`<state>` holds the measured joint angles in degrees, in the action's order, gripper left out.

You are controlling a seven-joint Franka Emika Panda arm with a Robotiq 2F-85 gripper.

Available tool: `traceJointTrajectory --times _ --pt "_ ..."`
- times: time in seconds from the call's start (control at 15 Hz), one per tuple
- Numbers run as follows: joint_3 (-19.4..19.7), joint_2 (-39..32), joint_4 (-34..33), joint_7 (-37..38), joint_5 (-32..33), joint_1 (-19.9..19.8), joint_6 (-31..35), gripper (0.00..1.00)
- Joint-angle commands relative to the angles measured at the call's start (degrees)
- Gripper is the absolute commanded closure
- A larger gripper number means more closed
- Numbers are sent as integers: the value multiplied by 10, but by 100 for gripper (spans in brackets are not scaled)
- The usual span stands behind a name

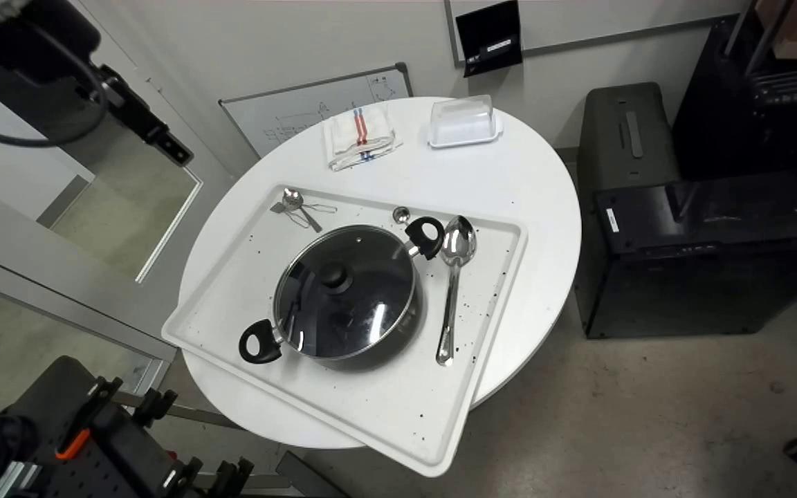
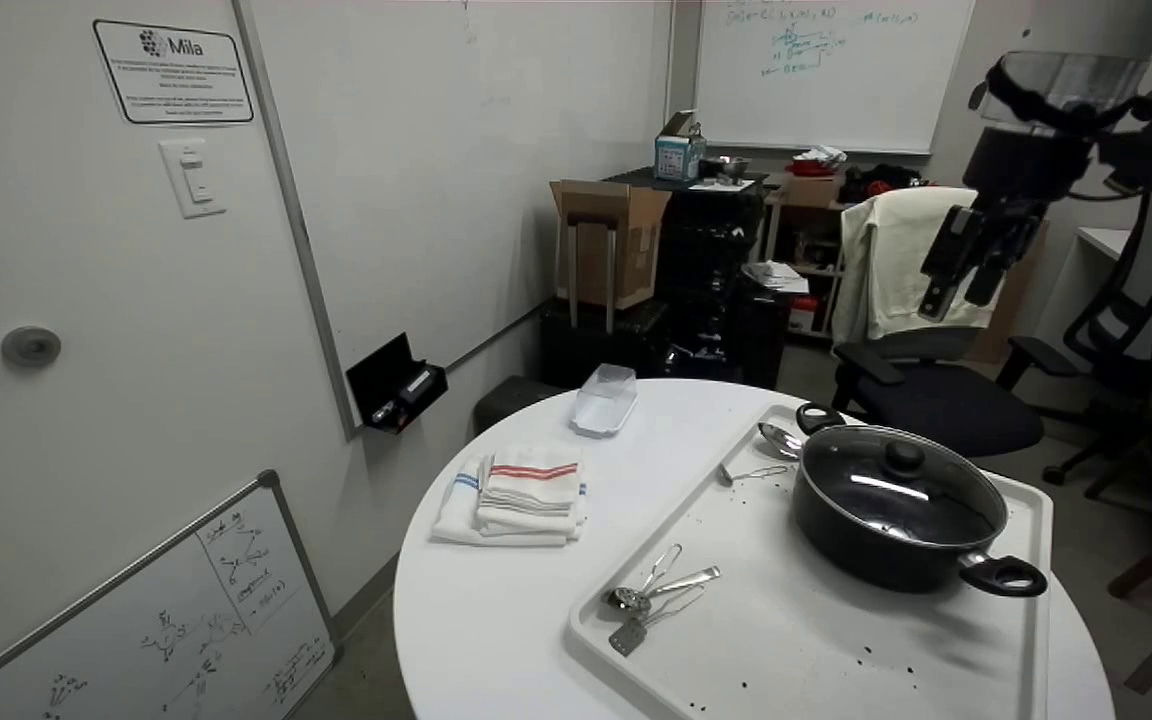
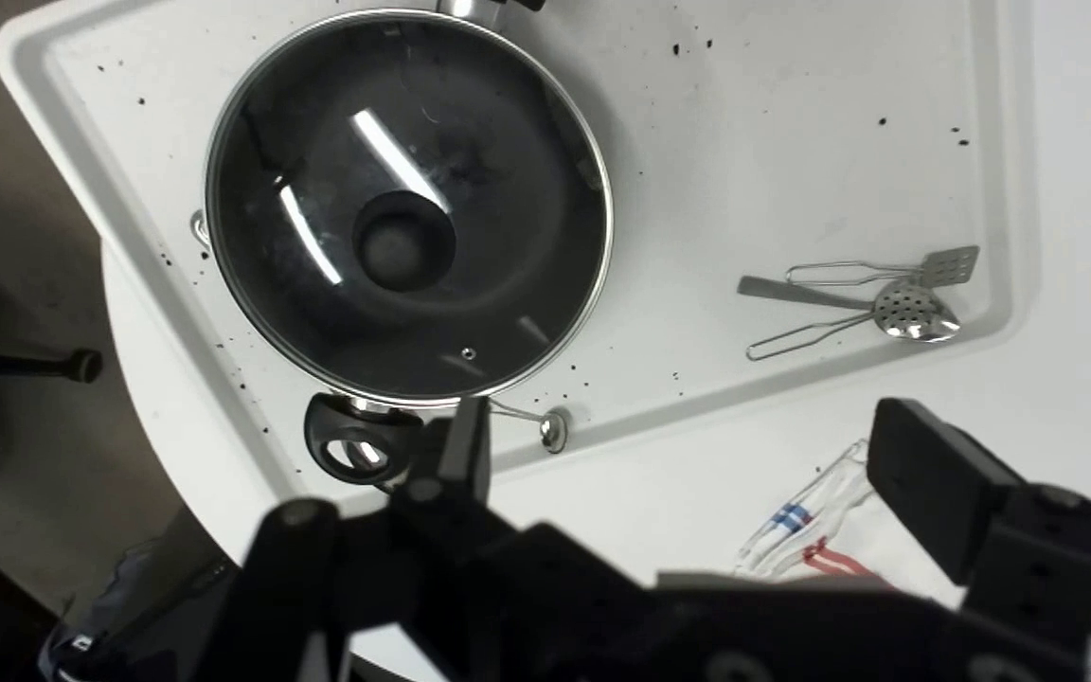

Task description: Remove the lid from the pot and put it on the table

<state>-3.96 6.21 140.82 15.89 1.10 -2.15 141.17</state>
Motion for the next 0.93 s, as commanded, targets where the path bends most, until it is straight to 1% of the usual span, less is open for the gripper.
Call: traceJointTrajectory --times 0.0,0.27,0.6,0.87 --pt "16 -50 6 58 44 -10 54 0" --pt "44 -96 12 110 87 -10 92 0" --pt "86 -152 16 168 133 0 126 0" --pt "117 -198 7 184 131 12 142 0"
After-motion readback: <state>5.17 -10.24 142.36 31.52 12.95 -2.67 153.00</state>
